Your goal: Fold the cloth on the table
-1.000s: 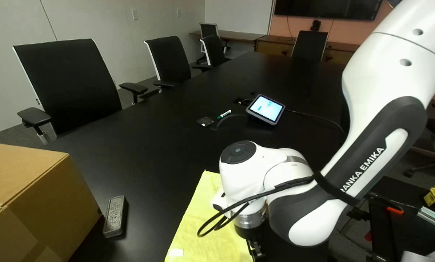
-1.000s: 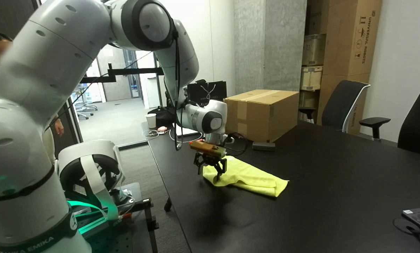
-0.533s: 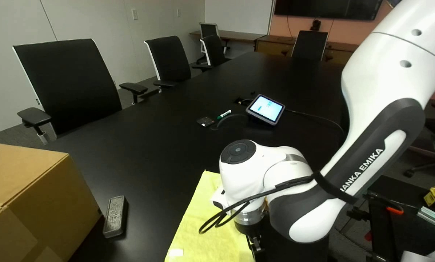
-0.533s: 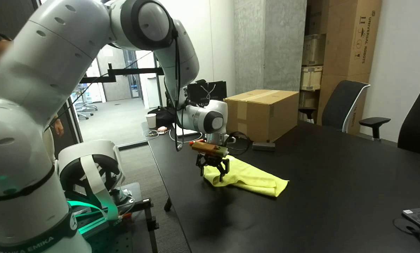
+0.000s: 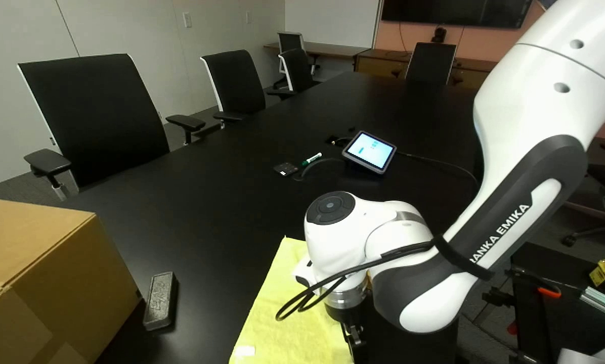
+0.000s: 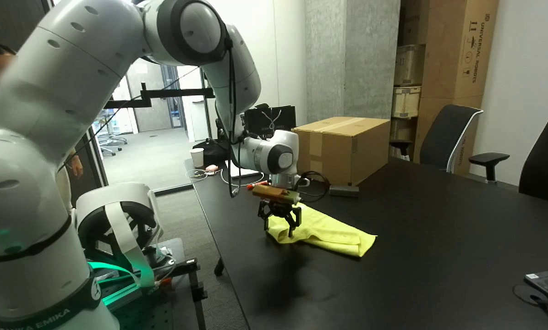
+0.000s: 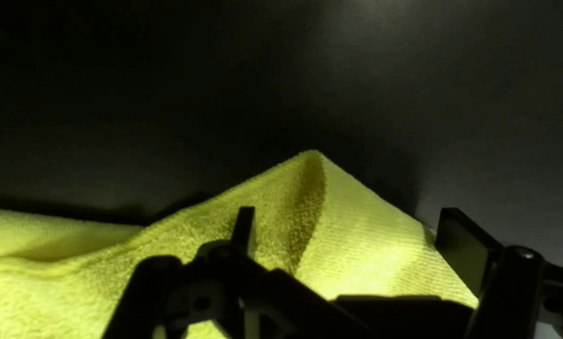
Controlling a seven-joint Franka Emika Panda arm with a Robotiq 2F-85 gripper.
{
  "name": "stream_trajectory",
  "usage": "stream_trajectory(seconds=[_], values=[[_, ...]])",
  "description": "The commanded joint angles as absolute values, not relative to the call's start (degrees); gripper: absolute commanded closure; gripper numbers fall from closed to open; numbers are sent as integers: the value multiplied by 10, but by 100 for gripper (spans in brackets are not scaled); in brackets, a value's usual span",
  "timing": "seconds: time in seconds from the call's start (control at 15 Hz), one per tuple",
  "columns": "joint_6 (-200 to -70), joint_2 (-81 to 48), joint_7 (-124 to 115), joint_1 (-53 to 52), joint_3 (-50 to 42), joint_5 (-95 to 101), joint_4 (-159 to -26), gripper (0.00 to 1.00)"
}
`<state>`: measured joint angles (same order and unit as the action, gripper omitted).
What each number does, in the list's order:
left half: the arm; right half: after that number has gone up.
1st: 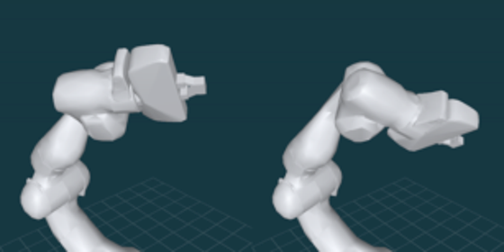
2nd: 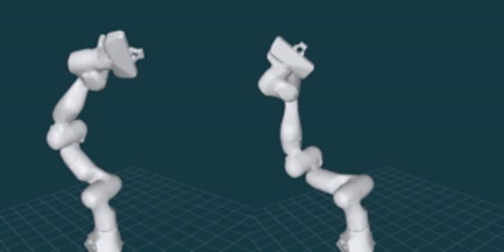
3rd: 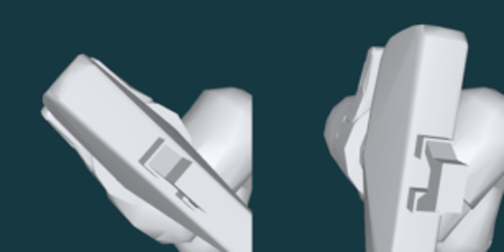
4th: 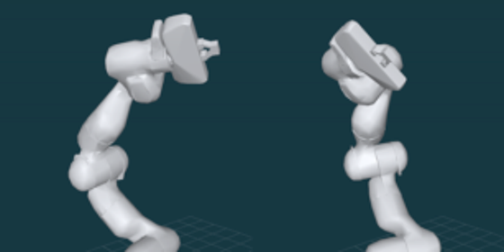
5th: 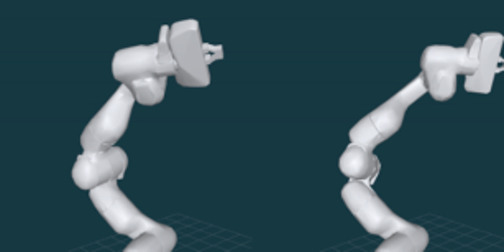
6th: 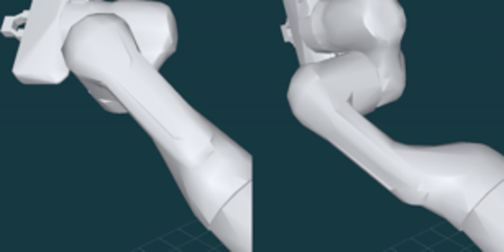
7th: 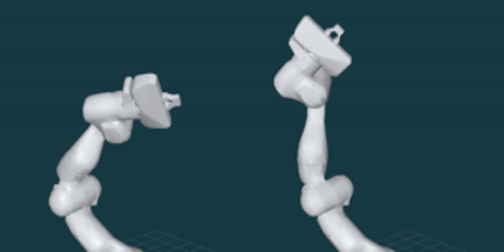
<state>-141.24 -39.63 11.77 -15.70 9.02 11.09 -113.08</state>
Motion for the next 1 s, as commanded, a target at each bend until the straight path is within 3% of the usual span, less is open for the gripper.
stream_trajectory(seconds=[0.0, 0.47, 0.73, 0.93], values=[[-1409, -398, 107, -160, 84, 127, -1118, 34], [-1408, -392, 109, -156, 83, 125, -1114, 89], [-1405, -379, 105, -164, 79, 136, -1109, 98], [-1396, -367, 108, -174, 77, 163, -1098, 94]])
